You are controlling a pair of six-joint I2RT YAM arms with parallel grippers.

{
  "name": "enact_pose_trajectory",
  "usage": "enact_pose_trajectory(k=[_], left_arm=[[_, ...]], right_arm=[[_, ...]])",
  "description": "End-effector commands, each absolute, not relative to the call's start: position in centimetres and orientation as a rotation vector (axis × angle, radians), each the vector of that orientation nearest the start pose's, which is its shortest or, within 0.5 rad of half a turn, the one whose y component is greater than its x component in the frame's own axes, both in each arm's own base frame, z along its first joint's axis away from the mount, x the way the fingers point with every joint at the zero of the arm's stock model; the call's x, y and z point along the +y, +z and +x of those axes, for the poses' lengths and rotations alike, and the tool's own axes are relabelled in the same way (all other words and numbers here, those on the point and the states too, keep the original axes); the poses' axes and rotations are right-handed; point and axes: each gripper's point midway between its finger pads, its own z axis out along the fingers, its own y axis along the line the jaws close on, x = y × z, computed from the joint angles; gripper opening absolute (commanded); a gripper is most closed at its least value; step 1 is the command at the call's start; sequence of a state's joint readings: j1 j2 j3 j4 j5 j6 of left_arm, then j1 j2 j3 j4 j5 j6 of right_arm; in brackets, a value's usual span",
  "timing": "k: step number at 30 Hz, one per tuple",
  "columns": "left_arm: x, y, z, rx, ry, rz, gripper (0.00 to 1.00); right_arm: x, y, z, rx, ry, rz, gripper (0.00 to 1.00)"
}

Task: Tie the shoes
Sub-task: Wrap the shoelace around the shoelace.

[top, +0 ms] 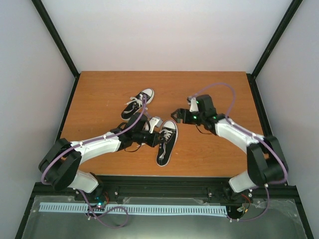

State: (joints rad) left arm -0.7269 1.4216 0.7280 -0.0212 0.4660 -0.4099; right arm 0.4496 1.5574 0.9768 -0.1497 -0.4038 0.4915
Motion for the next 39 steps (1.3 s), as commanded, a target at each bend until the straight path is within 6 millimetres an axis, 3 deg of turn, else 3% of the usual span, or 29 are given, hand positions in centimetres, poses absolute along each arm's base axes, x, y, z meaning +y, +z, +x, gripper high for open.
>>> enact_pose_trajectory(k=[1,6,11,17,20,26,33,39], left_arm=[[-31.9,14.0,23.2,2.334,-1.142,0.641,0.01],[-32.1,13.7,23.5,2.429,-1.117,0.621,0.03],[-32.4,14.3,23.6,2.453,-1.139,0.599,0.05],[-32.3,14.3,23.6,2.479,-1.137,0.586,0.06],[-32.3,14.1,23.5,2.490,-1.142,0.588,0.06],[-32.4,13.9,23.4,2.507,-1.143,0.596,0.06],[-32.2,13.8,23.5,2.520,-1.131,0.590,0.06],[-32.2,13.6,23.6,2.531,-1.130,0.586,0.06]], right_arm=[[23.7,18.0,32.0,2.139,1.002,-0.373,0.95],[26.0,19.6,25.1,1.883,1.026,-0.623,1.00],[27.6,17.7,23.7,1.874,0.874,-0.669,0.97],[28.8,14.2,24.6,1.907,0.656,-0.710,0.94],[29.7,13.2,25.0,1.894,0.595,-0.772,0.87],[31.2,12.8,26.3,1.841,0.498,-0.818,0.73],[31.1,12.9,27.1,1.802,0.433,-0.807,0.67],[30.4,13.5,27.4,1.785,0.404,-0.758,0.34]])
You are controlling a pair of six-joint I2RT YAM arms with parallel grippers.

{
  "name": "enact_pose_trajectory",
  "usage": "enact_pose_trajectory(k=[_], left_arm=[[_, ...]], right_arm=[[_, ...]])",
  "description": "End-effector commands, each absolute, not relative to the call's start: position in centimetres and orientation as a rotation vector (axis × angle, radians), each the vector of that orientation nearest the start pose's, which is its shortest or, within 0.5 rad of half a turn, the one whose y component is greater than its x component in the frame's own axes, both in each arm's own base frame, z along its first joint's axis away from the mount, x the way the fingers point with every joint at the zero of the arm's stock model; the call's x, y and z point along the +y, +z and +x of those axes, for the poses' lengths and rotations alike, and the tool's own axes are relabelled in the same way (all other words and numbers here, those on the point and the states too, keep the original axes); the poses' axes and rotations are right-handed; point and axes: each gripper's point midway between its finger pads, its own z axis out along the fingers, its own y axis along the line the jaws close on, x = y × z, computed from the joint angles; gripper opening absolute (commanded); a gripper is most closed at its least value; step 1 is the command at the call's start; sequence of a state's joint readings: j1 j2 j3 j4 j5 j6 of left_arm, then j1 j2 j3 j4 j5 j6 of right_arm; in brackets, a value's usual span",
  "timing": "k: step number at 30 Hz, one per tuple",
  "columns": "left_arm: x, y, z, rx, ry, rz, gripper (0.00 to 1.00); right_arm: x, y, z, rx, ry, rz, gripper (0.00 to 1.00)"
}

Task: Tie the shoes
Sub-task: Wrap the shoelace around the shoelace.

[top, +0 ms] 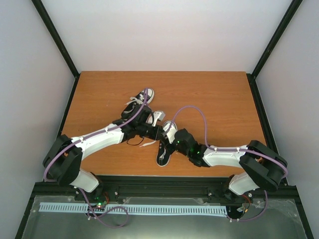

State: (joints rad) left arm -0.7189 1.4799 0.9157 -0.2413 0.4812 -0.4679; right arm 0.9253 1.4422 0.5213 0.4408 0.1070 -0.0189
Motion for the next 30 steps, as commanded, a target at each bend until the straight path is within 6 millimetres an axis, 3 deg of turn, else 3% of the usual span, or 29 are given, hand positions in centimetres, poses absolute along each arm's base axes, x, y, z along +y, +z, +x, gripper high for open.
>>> enact_pose_trajectory(k=[1,5,8,13,15,18,20,22,25,30], left_arm=[[-32.2,13.6,23.7,2.532,-1.129,0.583,0.06],[-32.2,13.6,23.9,2.531,-1.128,0.580,0.06],[-32.2,13.6,24.1,2.531,-1.122,0.576,0.09],[-30.2,14.2,26.4,2.487,-0.984,0.470,0.55],[-28.0,14.6,28.6,2.451,-0.869,0.333,0.70],[-22.9,14.6,32.1,2.401,-0.625,0.048,0.86],[-20.0,14.0,33.7,2.401,-0.469,-0.072,0.87],[-18.7,13.0,35.0,2.424,-0.326,-0.103,0.87],[-18.5,11.2,36.7,2.480,-0.199,-0.095,0.80],[-19.5,9.4,38.5,2.509,-0.160,-0.094,0.67]], right_arm=[[30.2,13.5,27.5,1.791,0.395,-0.749,0.28],[30.1,13.5,27.4,1.805,0.393,-0.743,0.04],[29.8,13.2,27.3,1.817,0.395,-0.735,0.03],[29.5,12.9,26.8,1.832,0.406,-0.735,0.03],[29.2,12.7,26.6,1.838,0.407,-0.733,0.03],[29.0,12.6,26.3,1.844,0.421,-0.734,0.03],[29.1,12.4,26.1,1.849,0.431,-0.737,0.03],[29.2,12.1,26.1,1.856,0.440,-0.739,0.03],[29.7,11.8,26.0,1.862,0.459,-0.745,0.03],[30.1,11.6,26.0,1.865,0.475,-0.745,0.03]])
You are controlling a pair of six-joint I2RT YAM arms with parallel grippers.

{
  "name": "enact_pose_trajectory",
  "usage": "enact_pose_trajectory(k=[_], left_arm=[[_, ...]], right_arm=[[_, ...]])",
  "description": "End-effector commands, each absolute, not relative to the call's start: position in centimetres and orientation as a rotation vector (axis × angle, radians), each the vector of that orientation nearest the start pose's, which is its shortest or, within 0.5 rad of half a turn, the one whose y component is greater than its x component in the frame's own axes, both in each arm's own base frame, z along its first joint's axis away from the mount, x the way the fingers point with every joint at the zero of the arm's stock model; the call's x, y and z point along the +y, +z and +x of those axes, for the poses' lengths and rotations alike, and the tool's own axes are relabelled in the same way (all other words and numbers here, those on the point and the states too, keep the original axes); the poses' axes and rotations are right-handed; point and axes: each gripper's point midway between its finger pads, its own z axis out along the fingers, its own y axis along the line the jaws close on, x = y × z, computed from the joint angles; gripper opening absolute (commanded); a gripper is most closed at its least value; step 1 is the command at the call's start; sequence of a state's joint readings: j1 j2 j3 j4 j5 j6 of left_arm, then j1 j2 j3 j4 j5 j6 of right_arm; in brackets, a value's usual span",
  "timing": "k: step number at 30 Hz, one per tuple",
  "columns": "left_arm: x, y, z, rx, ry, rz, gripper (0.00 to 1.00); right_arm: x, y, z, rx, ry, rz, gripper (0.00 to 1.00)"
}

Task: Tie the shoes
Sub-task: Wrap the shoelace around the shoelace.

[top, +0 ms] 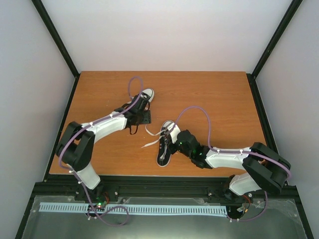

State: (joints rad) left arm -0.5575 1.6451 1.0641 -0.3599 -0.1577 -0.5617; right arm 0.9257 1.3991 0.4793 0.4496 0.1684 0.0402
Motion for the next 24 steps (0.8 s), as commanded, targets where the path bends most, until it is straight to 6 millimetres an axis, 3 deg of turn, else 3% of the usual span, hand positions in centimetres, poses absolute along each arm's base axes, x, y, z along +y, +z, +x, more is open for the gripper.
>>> enact_pose_trajectory(k=[1,9,24], left_arm=[[-19.5,8.8,38.7,2.523,-0.146,-0.086,0.66],[-20.3,5.0,38.6,2.611,-0.132,-0.041,0.53],[-21.4,2.5,38.4,2.678,-0.160,0.007,0.31]], right_arm=[[30.2,11.7,26.0,1.865,0.480,-0.744,0.03],[30.2,11.7,26.1,1.863,0.477,-0.739,0.03],[30.1,11.9,26.2,1.866,0.475,-0.726,0.03]])
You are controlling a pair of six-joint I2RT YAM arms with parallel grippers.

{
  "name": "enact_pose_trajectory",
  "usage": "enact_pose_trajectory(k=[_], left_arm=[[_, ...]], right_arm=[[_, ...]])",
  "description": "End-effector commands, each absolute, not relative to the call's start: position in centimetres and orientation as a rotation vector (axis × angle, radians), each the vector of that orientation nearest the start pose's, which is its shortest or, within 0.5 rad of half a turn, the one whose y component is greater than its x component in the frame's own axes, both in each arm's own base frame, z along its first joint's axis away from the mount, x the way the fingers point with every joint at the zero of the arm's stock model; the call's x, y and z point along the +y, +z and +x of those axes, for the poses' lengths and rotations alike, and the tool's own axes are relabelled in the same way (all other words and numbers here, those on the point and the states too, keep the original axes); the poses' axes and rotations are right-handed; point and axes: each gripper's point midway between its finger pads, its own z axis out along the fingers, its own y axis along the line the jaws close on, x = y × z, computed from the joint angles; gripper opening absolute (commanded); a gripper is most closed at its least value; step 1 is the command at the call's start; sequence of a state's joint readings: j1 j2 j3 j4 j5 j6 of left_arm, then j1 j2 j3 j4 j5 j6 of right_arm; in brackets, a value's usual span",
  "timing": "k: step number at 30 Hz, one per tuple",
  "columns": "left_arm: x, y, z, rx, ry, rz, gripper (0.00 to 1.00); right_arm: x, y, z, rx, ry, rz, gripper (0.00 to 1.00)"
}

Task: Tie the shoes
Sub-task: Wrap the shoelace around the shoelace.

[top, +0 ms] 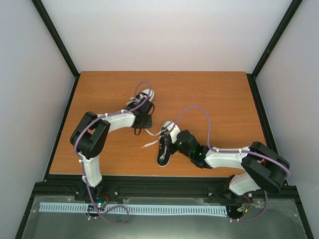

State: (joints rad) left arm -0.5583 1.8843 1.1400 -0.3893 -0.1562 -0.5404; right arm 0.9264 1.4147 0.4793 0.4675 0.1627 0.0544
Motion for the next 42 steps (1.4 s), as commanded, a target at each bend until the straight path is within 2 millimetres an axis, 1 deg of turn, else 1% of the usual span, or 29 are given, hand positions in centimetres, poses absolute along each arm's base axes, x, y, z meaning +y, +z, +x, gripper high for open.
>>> enact_pose_trajectory(k=[1,5,7,8,9,11,12,13,15,18,19,20,22,24,27,30,31,32,35,39,42], left_arm=[[-21.4,2.3,38.4,2.681,-0.158,0.010,0.29],[-21.5,2.0,38.3,2.690,-0.165,0.014,0.22],[-21.5,2.1,38.3,2.691,-0.167,0.015,0.17],[-21.5,2.2,38.3,2.685,-0.166,0.012,0.14],[-21.4,2.4,38.4,2.679,-0.166,0.008,0.09],[-21.3,3.0,38.4,2.657,-0.174,-0.010,0.01],[-21.2,3.5,38.4,2.642,-0.183,-0.018,0.01],[-21.2,4.2,38.4,2.616,-0.205,-0.025,0.01],[-21.4,6.4,38.4,2.544,-0.271,-0.039,0.01],[-21.8,10.8,38.0,2.407,-0.402,-0.023,0.01],[-21.9,12.8,37.7,2.358,-0.449,-0.018,0.01],[-22.1,13.8,37.3,2.333,-0.491,-0.006,0.01],[-22.9,15.8,36.0,2.293,-0.605,0.037,0.01],[-23.9,17.5,34.2,2.253,-0.748,0.096,0.01],[-24.9,19.4,30.8,2.183,-0.927,0.197,0.01],[-25.8,20.8,27.1,2.125,-1.071,0.315,0.01],[-26.0,20.6,25.7,2.120,-1.104,0.355,0.01],[-26.2,20.9,24.5,2.104,-1.130,0.397,0.01],[-27.2,21.0,21.2,2.098,-1.189,0.516,0.01],[-28.6,19.6,17.7,2.166,-1.258,0.678,0.01],[-29.1,19.4,15.7,2.153,-1.291,0.759,0.01]], right_arm=[[30.1,11.9,26.1,1.866,0.476,-0.726,0.03],[30.0,12.0,26.2,1.866,0.477,-0.720,0.03],[30.0,12.1,26.1,1.866,0.481,-0.714,0.03],[30.0,12.1,26.1,1.868,0.483,-0.713,0.03],[30.0,12.1,26.1,1.869,0.487,-0.710,0.03],[29.9,12.3,26.0,1.874,0.498,-0.698,0.03],[29.8,12.4,25.9,1.878,0.504,-0.689,0.03],[29.7,12.5,26.0,1.884,0.506,-0.677,0.03],[29.6,12.3,26.0,1.915,0.505,-0.663,0.03],[29.6,12.1,25.8,1.948,0.524,-0.648,0.03],[29.6,12.1,25.8,1.959,0.531,-0.641,0.03],[29.6,12.0,25.7,1.972,0.538,-0.634,0.03],[29.6,11.7,25.7,2.003,0.552,-0.616,0.03],[29.6,11.5,25.7,2.032,0.575,-0.598,0.03],[29.7,11.3,25.6,2.068,0.621,-0.568,0.03],[29.6,11.2,25.7,2.100,0.665,-0.535,0.03],[29.5,11.1,25.8,2.112,0.684,-0.527,0.03],[29.5,11.1,25.8,2.121,0.703,-0.519,0.03],[29.6,11.3,25.9,2.137,0.759,-0.500,0.03],[29.8,11.6,26.0,2.148,0.832,-0.486,0.03],[30.0,11.8,26.1,2.147,0.874,-0.478,0.03]])
